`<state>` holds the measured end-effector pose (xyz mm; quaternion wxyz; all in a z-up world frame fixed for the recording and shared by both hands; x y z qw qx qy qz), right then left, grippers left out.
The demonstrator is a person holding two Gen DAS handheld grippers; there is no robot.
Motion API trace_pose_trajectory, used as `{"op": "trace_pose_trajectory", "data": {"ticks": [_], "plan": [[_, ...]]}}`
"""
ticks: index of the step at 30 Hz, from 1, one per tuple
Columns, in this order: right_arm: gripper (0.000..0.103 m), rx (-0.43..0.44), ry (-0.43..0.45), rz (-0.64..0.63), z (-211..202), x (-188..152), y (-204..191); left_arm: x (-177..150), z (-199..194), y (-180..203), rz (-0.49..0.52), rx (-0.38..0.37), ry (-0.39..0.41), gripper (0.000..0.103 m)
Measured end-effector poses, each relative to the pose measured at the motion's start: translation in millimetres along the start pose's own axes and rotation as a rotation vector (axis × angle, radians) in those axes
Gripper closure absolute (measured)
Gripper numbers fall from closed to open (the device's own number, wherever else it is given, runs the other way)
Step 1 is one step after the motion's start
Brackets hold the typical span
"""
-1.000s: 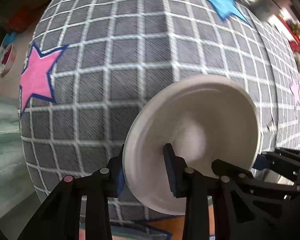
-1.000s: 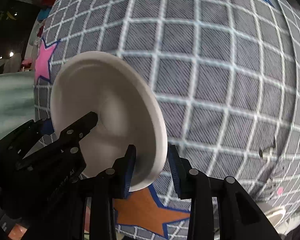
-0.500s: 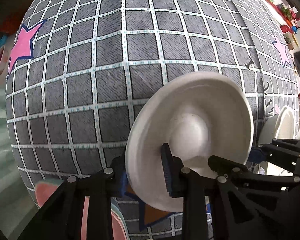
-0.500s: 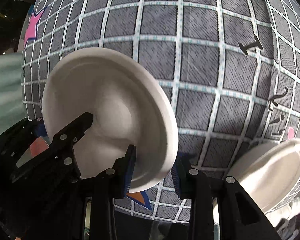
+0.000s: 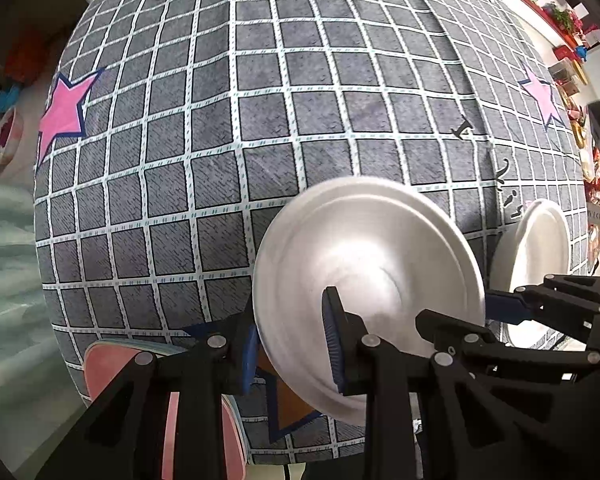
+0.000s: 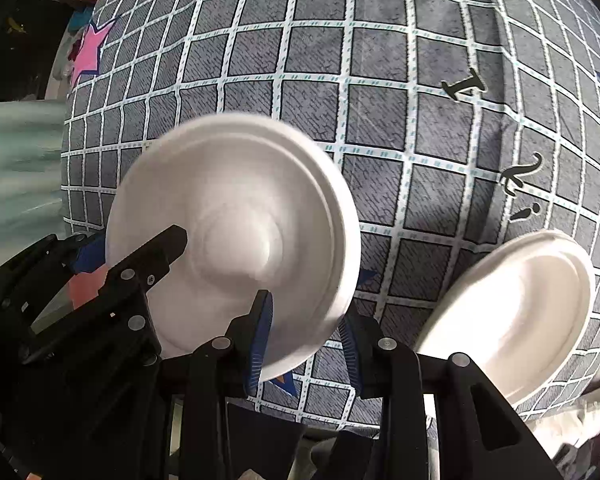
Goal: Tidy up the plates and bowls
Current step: 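Lift the third bowl with both grippers and carry it toward the bowl stack, then lower the bowl onto the bowl stack and open both grippers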
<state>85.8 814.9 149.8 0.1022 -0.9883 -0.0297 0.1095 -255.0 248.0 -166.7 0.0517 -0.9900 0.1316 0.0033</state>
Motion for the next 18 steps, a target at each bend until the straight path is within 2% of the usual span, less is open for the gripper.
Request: {"op": "trace_pose_trajectory", "data": {"ticks": [1, 6, 8, 9, 12, 13, 18], "plan": [[0.067, 0.001, 0.005, 0.003, -0.7, 0.1, -0.7, 7.6, -6.2, 1.5, 0.002, 0.000, 0.002, 0.073], [0.067, 0.005, 0.033, 0.007, -41.8, -18.1, 55.5, 29.0, -45.5, 10.6, 0.014, 0.000, 0.022, 0.073], [0.067, 0.008, 0.048, 0.009, -49.0, -17.4, 57.8, 31.1, -68.9, 15.8, 0.021, -0.008, 0.031, 0.073], [0.067, 0.011, 0.054, 0.011, -72.0, -28.4, 85.2, 33.6, -76.1, 20.1, 0.027, -0.010, 0.041, 0.073], [0.067, 0.009, 0.076, 0.020, -105.4, -49.3, 119.9, 43.0, -95.7, 32.5, 0.050, -0.006, 0.065, 0.073], [0.067, 0.012, 0.084, 0.023, -120.7, -69.1, 135.2, 45.9, -101.8, 35.1, 0.056, -0.008, 0.070, 0.073], [0.067, 0.014, 0.125, 0.048, -153.4, -87.1, 164.9, 54.5, -126.4, 62.5, 0.111, -0.016, 0.097, 0.073]]}}
Point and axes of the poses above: each gripper's, at about its wrist camera, not at the fingertips, and z roughly the way its jaws point, y to its right, x to its top, the point moved 3 cm from there along z, roughly the way its jaws point, and after that the axes turned 2 degrees about x, right-handed, at the moved point
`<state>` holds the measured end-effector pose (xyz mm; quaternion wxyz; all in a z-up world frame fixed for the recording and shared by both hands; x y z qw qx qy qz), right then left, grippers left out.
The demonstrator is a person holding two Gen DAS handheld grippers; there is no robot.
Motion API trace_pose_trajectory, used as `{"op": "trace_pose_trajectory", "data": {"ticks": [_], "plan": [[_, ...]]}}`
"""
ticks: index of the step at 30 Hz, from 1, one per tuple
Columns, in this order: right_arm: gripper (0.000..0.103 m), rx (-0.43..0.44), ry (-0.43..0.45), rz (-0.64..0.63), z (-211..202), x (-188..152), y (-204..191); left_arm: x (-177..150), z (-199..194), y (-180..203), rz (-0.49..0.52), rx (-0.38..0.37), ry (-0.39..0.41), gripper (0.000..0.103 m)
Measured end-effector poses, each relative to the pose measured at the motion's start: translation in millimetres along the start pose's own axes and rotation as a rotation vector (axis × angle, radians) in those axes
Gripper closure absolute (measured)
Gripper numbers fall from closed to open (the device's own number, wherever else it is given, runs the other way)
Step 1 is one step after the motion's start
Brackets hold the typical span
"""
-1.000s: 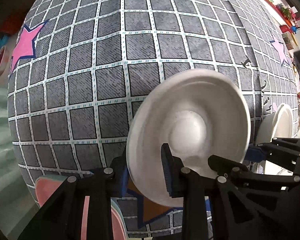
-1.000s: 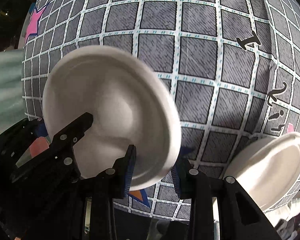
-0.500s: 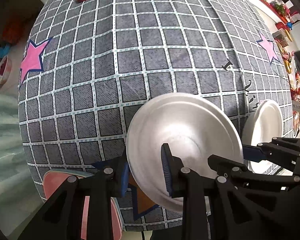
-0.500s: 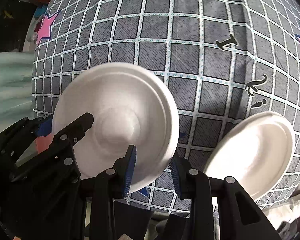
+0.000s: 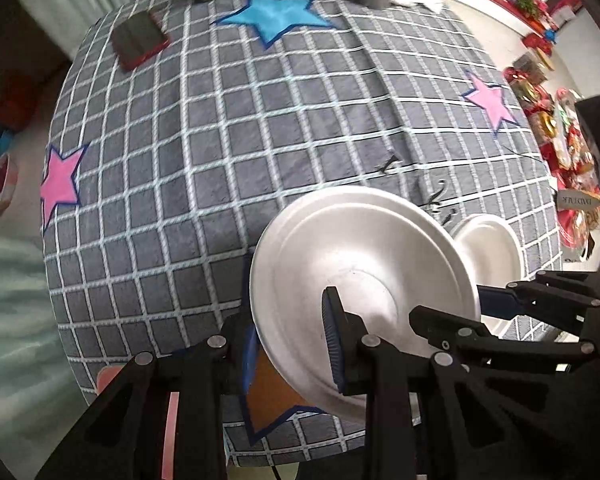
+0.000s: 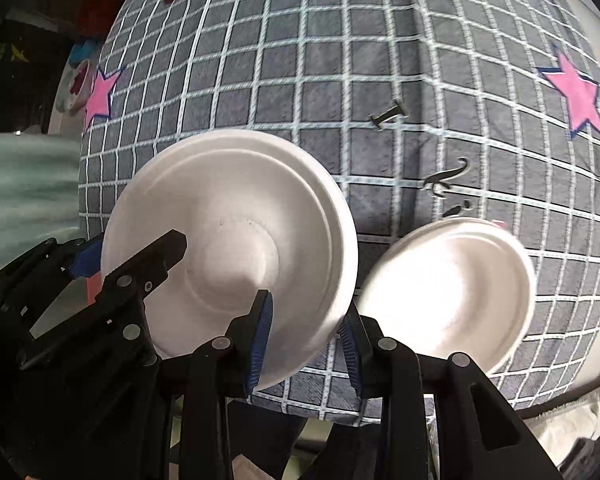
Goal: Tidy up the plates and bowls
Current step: 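Lower the bowl onto the bowl stack and open both grippers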
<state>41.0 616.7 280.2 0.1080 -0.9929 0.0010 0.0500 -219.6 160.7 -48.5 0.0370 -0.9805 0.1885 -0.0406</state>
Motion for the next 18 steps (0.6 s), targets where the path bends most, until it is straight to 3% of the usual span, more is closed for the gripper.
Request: {"op": "trace_pose_trajectory", "data": {"ticks": [6, 18], "plan": [[0.067, -0.007, 0.042, 0.056, -42.3, -41.3, 45.5, 12.0, -11.0, 43.4, 0.090, -0.019, 0.016, 0.073], [0.067, -0.034, 0.083, 0.223, -58.7, -96.4, 125.1, 6.2, 0.2, 119.1, 0.284, -0.086, 0.004, 0.072]]}}
Point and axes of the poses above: each gripper's, at about its wrist camera, not at the fingertips, and z roughly the way its jaws point, y to its right, x to its top, the point moved 3 cm from there along z, roughly the way its jaws point, and after that the axes turned 2 degrees about x, right-handed, at the moved point
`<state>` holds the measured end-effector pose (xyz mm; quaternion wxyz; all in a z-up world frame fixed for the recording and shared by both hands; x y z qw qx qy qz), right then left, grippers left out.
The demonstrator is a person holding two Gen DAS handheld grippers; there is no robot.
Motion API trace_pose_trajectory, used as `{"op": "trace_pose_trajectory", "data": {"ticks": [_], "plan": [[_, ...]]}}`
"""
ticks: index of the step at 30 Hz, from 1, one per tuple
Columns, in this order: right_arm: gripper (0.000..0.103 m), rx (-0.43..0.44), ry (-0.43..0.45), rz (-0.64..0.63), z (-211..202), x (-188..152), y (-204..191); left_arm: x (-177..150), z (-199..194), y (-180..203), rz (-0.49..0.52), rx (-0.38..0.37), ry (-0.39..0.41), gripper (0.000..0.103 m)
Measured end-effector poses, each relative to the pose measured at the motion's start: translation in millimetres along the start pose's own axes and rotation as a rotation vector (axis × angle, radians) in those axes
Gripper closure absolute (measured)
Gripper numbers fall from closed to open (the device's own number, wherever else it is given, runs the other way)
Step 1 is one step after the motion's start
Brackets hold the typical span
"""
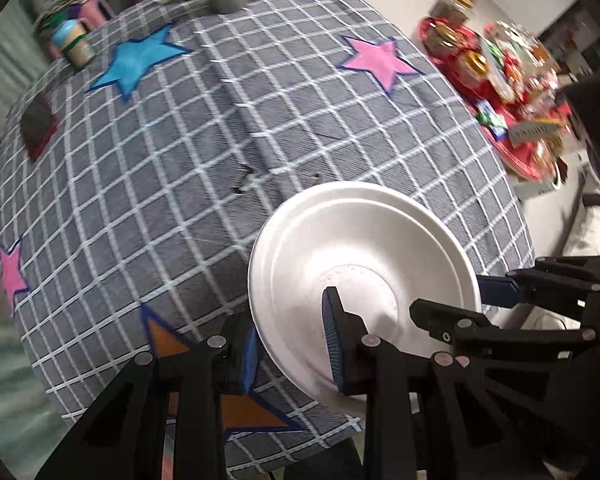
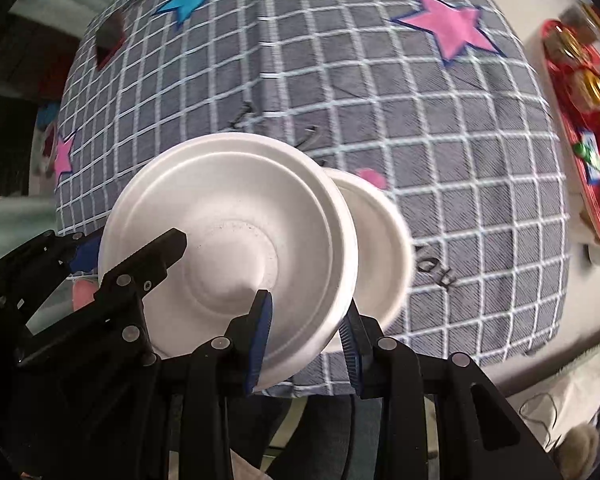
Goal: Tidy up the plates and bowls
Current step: 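Lower the bowl onto the bowl stack and open both grippers, then close both grippers on the rim of the stacked white bowls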
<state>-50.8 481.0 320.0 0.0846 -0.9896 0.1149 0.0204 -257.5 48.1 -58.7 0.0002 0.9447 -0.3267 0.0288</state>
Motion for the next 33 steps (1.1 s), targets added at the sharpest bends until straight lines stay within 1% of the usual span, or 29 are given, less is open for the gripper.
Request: {"op": "trace_pose_trajectory", "data": {"ticks": [1, 2, 3, 4, 5, 6, 8, 9, 10, 11, 12, 14, 17, 18, 21, 22, 33], "plan": [[0.067, -0.002, -0.001, 0.011, -0.8, -3.3, 7.9, -10.1, 8.8, -1.7, 0.010, -0.008, -0.005, 0.071], [0.067, -0.005, -0.002, 0.023, -1.5, -6.9, 16.7, -10.1, 9.8, 4.9, 0.019, -0.008, -0.017, 0.067], [0.067, -0.010, -0.002, 0.030, -0.3, -8.1, 20.6, -11.8, 12.2, 9.6, 0.023, 0.003, -0.028, 0.058], [0.067, -0.016, -0.002, 0.037, -0.9, -10.7, 27.7, -10.0, 30.1, -3.5, 0.022, 0.013, -0.033, 0.051], [0.066, -0.028, -0.002, 0.042, 0.5, -12.4, 32.0, -11.1, 33.4, -7.3, 0.017, 0.030, -0.038, 0.036], [0.066, -0.046, -0.003, 0.052, 0.3, -14.9, 39.6, -11.1, 33.1, -9.9, 0.006, 0.037, -0.036, 0.025], [0.065, -0.053, -0.008, 0.081, -0.8, -18.9, 53.7, -11.9, 31.3, -15.6, -0.016, 0.040, -0.031, 0.024], [0.062, -0.046, -0.010, 0.094, -0.9, -18.5, 57.5, -12.5, 31.4, -19.9, -0.028, 0.042, -0.034, 0.023], [0.049, -0.045, -0.010, 0.104, -1.3, -18.4, 60.9, -13.3, 31.9, -24.3, -0.041, 0.044, -0.039, 0.023], [0.039, -0.054, -0.008, 0.112, -0.7, -16.9, 62.6, -13.9, 36.3, -24.6, -0.052, 0.049, -0.042, 0.023], [0.035, -0.063, -0.001, 0.116, -2.1, -17.1, 65.9, -15.3, 36.4, -26.8, -0.060, 0.052, -0.045, 0.023], [0.026, -0.054, -0.002, 0.121, -2.2, -16.4, 68.1, -19.2, 38.9, -30.1, -0.075, 0.058, -0.053, 0.023], [0.016, -0.040, -0.005, 0.126, -3.3, -16.6, 69.8, -23.5, 40.0, -31.7, -0.089, 0.069, -0.063, 0.022], [0.014, -0.038, -0.006, 0.126, -1.5, -12.3, 67.2, -25.0, 40.7, -33.0, -0.095, 0.072, -0.068, 0.022], [0.003, -0.035, -0.013, 0.131, -3.3, -14.6, 71.7, -27.0, 40.2, -34.5, -0.107, 0.072, -0.068, 0.022], [0.001, -0.034, -0.013, 0.135, -3.9, -15.2, 73.4, -27.5, 39.7, -34.3, -0.107, 0.073, -0.067, 0.022], [0.001, -0.025, -0.021, 0.157, 2.9, -17.0, 69.9, -30.0, 40.1, -33.0, -0.112, 0.082, -0.073, 0.022]]}}
Point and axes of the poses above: each gripper's, at about its wrist camera, not at the fingertips, and z roughly the way its jaws point, y to its right, x to its top, the point moved 3 cm from there along z, roughly the way its jaws point, and after that the axes turned 2 degrees about x, right-handed, at the moved point
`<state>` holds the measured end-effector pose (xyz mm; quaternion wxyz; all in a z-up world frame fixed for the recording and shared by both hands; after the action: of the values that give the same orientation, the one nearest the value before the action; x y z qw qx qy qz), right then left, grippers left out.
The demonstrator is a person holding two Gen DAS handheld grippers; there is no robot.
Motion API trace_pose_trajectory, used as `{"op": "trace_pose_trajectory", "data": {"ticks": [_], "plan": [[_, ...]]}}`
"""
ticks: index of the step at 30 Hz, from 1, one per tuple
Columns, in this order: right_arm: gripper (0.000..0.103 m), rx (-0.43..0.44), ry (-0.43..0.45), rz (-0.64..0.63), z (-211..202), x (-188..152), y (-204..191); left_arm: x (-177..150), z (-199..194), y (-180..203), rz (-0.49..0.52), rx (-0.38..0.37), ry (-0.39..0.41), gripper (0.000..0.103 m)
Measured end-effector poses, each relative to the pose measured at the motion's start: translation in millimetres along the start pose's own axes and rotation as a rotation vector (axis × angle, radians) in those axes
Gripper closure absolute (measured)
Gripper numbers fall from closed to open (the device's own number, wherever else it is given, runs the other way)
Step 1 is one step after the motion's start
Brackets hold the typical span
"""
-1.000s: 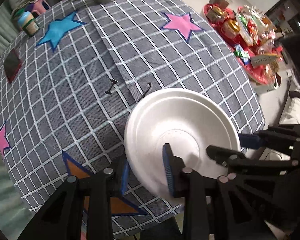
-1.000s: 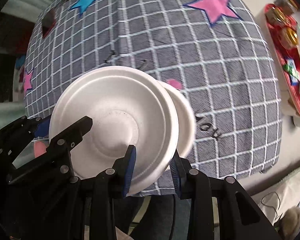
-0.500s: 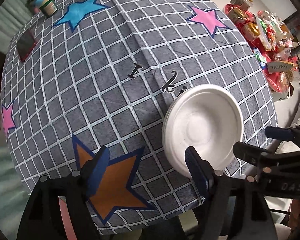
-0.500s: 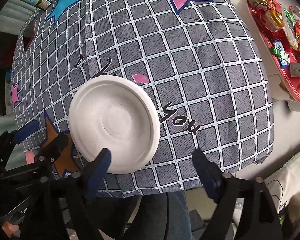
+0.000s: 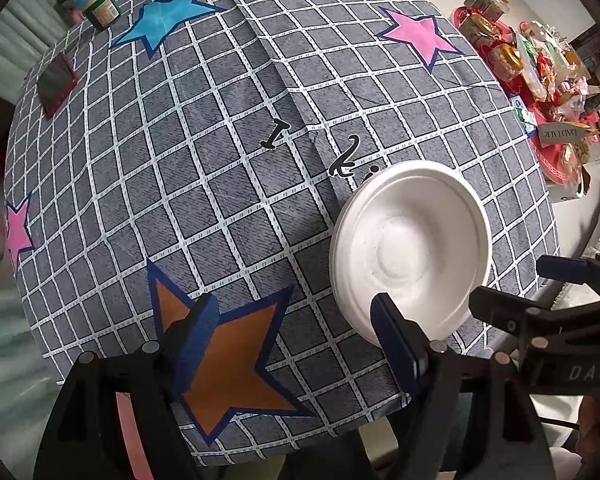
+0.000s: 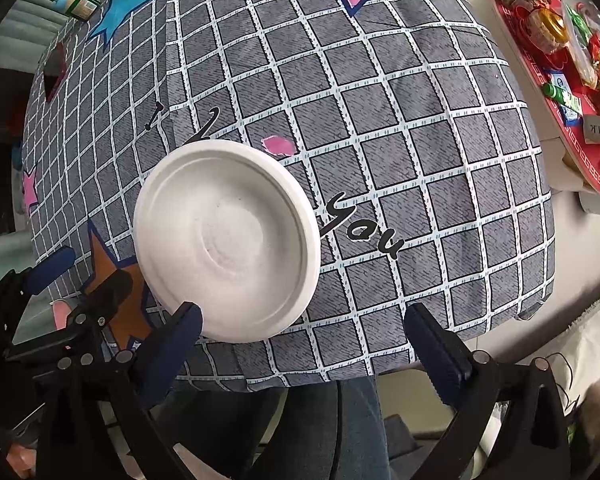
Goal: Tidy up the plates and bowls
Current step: 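Close both grippers on the rim of the stacked white bowls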
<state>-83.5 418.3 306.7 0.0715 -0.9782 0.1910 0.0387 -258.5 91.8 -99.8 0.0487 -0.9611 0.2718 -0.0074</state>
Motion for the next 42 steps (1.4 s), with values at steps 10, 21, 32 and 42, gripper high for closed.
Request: {"op": "trace_pose_trajectory", "data": {"ticks": [10, 21, 32, 42], "plan": [[0.001, -0.012, -0.009, 0.000, 5.7, 6.9, -2.6, 0.9, 1.3, 0.3, -0.005, -0.001, -0.008, 0.022], [0.001, -0.006, -0.020, 0.012, 8.0, 7.1, 6.0, 1.3, 7.2, 3.4, 0.001, -0.003, -0.029, 0.022], [0.001, -0.009, -0.041, 0.025, 21.2, 7.3, 15.1, 1.2, 28.0, 17.8, -0.016, 0.000, -0.064, 0.022], [0.001, -0.020, -0.063, 0.026, 39.2, 20.5, 29.5, 4.3, 60.7, 26.8, -0.054, 0.004, -0.093, 0.022]]}}
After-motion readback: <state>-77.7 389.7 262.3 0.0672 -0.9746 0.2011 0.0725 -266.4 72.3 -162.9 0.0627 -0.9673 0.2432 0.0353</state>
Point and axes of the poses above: each gripper's, at about its wrist camera, not at the fingertips, and z roughly the way its jaws point, y to its right, x to its top, the point moved 3 cm from there along z, roughly the way its jaws point, and after that the axes turned 2 degrees about x, right-handed, at the moved point
